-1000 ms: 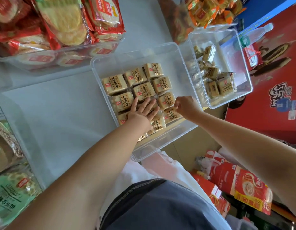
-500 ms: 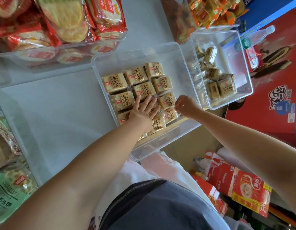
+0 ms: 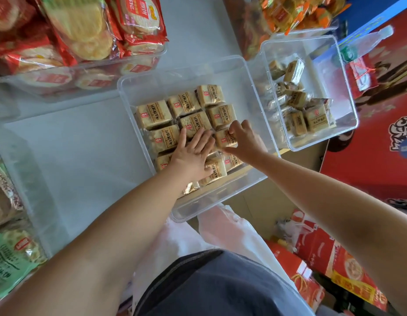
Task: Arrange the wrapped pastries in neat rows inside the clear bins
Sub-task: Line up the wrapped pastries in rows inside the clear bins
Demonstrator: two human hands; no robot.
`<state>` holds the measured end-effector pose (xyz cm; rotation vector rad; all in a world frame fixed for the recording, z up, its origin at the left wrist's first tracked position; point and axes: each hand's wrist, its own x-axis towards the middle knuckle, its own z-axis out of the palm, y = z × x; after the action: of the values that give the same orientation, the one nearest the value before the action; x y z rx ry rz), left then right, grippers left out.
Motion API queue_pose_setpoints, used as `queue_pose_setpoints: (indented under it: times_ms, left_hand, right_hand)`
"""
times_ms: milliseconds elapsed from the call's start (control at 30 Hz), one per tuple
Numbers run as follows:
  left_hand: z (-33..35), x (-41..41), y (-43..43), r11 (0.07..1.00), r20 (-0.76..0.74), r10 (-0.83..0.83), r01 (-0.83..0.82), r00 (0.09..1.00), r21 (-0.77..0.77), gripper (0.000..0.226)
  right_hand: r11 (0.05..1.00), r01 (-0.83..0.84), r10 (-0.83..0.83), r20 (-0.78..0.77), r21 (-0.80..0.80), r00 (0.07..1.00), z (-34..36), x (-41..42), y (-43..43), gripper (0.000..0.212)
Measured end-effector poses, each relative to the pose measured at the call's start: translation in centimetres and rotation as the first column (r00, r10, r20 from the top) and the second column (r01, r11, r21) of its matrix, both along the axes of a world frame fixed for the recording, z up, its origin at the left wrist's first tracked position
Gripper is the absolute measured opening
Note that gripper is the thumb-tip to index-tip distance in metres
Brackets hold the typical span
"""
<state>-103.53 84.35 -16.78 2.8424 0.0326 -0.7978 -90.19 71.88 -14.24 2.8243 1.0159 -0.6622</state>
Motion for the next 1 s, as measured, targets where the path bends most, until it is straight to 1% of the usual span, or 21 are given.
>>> queue_pose_setpoints:
  times_ms: [67,100,133,200,267,300,367,433,467,533,600,633,700,733,800,867,1000]
  left_hand:
    - [0.9,0.6,0.2,0.999,0.118,0.046,-0.043,0.992,-0.030,0.077]
    - [1.4,1.0,0.3,0.996,0.210,0.083,-0.077,0.974,-0.037,0.070]
    - [2.1,1.6,0.4,0.994,0.309,0.113,-0.108,0.944,-0.033,0.062]
    - [3.2,3.2,0.2,0.985,0.458,0.169,-0.164,0.873,-0.051,0.047]
    - [4.5,5.3,-0.2,0.975,0.566,0.215,-0.202,0.796,-0.087,0.035]
    - [5.0,6.6,-0.6,0.974,0.612,0.221,-0.208,0.759,-0.093,0.031]
    - [5.9,9.2,-1.6,0.971,0.656,0.233,-0.208,0.718,-0.118,0.031]
    - [6.5,11.8,-2.8,0.970,0.662,0.244,-0.188,0.709,-0.157,0.038]
    - [6.7,12.9,-3.6,0.970,0.653,0.245,-0.180,0.716,-0.166,0.044]
    - [6.6,15.1,-5.1,0.971,0.586,0.237,-0.169,0.775,-0.168,0.052]
    - [6.0,16.9,-6.3,0.972,0.486,0.234,-0.183,0.842,-0.150,0.061]
    - [5.8,17.5,-6.8,0.968,0.445,0.248,-0.209,0.860,-0.135,0.064]
    - [5.3,18.3,-7.7,0.959,0.398,0.282,-0.266,0.873,-0.097,0.067]
    - [5.0,18.5,-8.0,0.955,0.392,0.291,-0.290,0.873,-0.065,0.068]
    - [4.7,18.5,-8.5,0.947,0.401,0.293,-0.321,0.868,0.002,0.069]
    - [4.6,18.5,-8.7,0.941,0.405,0.294,-0.337,0.866,0.038,0.070]
    - [4.9,18.4,-8.8,0.938,0.379,0.298,-0.343,0.876,0.056,0.071]
  right_hand:
    - [0.996,-0.041,0.039,-0.022,-0.076,0.999,1.1,0.6,0.8,0.052]
    - [0.996,-0.064,0.061,-0.044,-0.054,0.997,1.9,1.1,1.1,0.043]
    - [0.997,-0.078,0.079,-0.080,0.018,0.994,2.9,1.8,1.5,0.031]
    - [0.974,-0.065,0.107,-0.186,0.218,0.977,5.4,3.4,1.9,0.015]
    - [0.915,-0.007,0.133,-0.285,0.402,0.949,8.1,5.4,1.7,0.010]
    - [0.881,0.012,0.142,-0.289,0.473,0.947,9.1,6.7,1.3,0.011]
    - [0.829,0.031,0.107,-0.213,0.558,0.971,10.2,9.8,-0.1,0.014]
    - [0.816,0.081,0.005,-0.148,0.572,0.989,9.7,13.4,-1.9,0.014]
    - [0.826,0.115,-0.047,-0.135,0.552,0.990,9.1,15.1,-2.6,0.014]
    - [0.877,0.148,-0.109,-0.110,0.457,0.988,7.7,18.1,-4.1,0.015]
    - [0.940,0.094,-0.073,-0.074,0.329,0.995,6.1,20.2,-5.5,0.015]
    - [0.960,0.058,-0.041,-0.065,0.274,0.997,5.4,21.0,-5.9,0.017]
    - [0.980,0.012,0.006,-0.087,0.200,0.996,4.2,22.1,-6.0,0.022]
    - [0.987,-0.016,0.033,-0.106,0.157,0.994,3.5,22.5,-5.8,0.023]
    - [0.995,-0.076,0.084,-0.153,0.061,0.985,2.1,23.2,-5.0,0.030]
    - [0.996,-0.075,0.081,-0.186,0.040,0.979,1.1,23.5,-4.4,0.035]
    - [0.997,-0.008,0.024,-0.203,0.080,0.979,0.6,24.2,-4.0,0.037]
